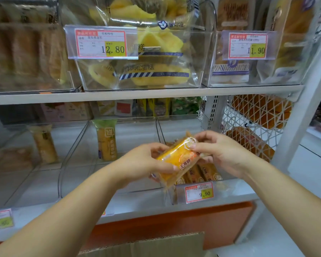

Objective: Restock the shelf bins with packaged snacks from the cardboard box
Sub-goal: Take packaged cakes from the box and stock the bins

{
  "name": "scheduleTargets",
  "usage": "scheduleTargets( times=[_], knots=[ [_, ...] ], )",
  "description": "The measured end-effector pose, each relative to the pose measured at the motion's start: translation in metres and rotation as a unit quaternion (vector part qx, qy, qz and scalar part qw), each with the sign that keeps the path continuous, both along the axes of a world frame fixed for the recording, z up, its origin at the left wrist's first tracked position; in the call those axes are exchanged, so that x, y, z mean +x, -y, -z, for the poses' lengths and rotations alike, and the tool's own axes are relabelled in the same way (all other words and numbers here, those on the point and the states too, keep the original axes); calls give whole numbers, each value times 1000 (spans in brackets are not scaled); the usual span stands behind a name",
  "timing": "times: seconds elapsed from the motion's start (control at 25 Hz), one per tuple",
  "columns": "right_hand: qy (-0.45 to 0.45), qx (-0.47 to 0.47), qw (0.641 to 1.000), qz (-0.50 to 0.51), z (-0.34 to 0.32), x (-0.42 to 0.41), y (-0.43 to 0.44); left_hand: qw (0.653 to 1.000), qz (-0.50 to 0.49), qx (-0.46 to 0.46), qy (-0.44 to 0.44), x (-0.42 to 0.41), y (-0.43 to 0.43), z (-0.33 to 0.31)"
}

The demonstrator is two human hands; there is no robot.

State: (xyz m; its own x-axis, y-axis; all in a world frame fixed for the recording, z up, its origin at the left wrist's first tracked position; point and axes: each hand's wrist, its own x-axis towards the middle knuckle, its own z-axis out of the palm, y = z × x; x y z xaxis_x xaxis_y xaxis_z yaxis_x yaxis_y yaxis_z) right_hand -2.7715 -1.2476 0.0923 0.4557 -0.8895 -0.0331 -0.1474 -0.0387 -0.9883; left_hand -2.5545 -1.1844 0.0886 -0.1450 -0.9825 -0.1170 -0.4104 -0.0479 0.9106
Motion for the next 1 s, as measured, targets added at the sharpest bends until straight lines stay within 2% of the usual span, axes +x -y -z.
scheduleTargets(
  times=[0.12,0.2,0.32,0.36,0.44,0.52,0.6,0.64,0.72,0.76,0.88,1.0],
  knots=[
    [-83,-25,996,-36,-2,-20,8,999,-28,-34,19,-2,14,-15],
    [-123,-49,991,-19,-5,-23,13,993,-71,-88,22,-8,25,-19],
    [-105,-77,980,153,6,-12,33,975,-176,-126,51,-16,39,-2],
    [-112,-72,972,196,15,-4,43,976,-171,-109,80,-18,40,11],
    [-121,-26,969,215,36,19,64,984,-126,-60,109,-22,37,38],
    [-108,42,974,196,57,46,85,989,-115,-52,70,-23,34,53],
    [-108,62,979,164,67,70,94,990,-119,-70,41,-24,35,57],
    [-148,26,980,132,70,76,97,989,-120,-76,34,-24,35,57],
    [-274,-62,958,53,69,79,101,989,-117,-83,30,-23,36,58],
    [-294,-75,953,24,66,75,105,989,-114,-84,31,-23,36,59],
    [-229,-25,973,-36,61,60,116,989,-117,-80,42,-20,39,65],
    [-247,-47,966,-60,70,62,114,988,-118,-86,46,-20,41,69]
  ],
)
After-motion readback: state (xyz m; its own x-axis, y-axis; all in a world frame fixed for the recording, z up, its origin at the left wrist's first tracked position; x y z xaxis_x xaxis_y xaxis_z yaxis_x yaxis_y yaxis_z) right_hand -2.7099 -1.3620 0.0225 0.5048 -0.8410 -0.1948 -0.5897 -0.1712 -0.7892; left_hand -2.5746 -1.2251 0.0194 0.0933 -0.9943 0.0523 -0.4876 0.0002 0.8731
